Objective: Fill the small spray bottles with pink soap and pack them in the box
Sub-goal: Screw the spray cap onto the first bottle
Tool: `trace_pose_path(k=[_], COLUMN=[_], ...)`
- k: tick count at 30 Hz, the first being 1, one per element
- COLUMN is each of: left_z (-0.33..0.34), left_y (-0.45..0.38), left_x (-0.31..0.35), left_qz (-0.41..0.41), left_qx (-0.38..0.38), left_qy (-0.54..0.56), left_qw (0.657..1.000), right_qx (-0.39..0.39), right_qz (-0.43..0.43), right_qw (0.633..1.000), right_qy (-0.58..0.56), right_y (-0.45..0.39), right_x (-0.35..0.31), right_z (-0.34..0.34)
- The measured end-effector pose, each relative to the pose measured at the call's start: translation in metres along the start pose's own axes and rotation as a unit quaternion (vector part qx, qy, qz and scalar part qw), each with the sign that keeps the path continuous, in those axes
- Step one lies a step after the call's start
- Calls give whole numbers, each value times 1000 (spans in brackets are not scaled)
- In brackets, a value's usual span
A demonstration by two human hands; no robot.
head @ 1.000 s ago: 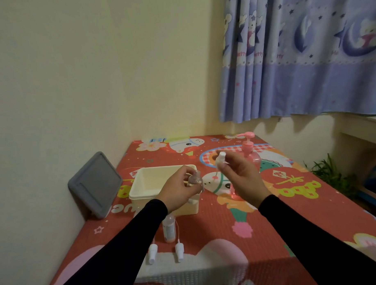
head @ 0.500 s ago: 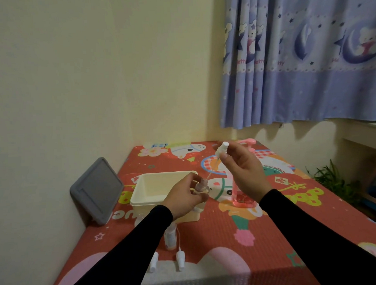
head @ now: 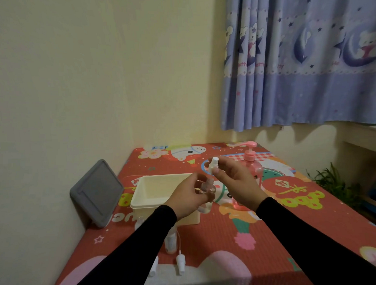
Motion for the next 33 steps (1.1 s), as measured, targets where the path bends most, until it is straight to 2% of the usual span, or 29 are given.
trace_pose_path(k=[7,17,25,30,33], left_z=[0,-1,-2,-2,-1], left_y=[-4,-1,2,0,-1], left_x=[-2,-1,6,6,6], left_qz=[-3,15,18,19,23], left_qx=[4,0,-16,13,20], left_qy=[21,-6,35,24,6], left_qw=[1000,1000,999,999,1000], right_qx=[7,1,-12,1,34], right_qz=[59,80,92,93,101], right_qw=[997,993,989,987,987], right_qy=[-52,-92,-115,-134,-121], right_y=[0,6,8,5,6], right_x=[14,9,11,15,17], right_z=[-4,-1,0,-2,-4])
Point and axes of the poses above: each hand's wrist, its own y-axis away from the middle knuckle, its own z-axis out of the palm, x = y × z, the point moved 5 cm from there along -y, towards the middle knuckle, and after that the axes turned 15 degrees about -y, right-handed, at the moved point
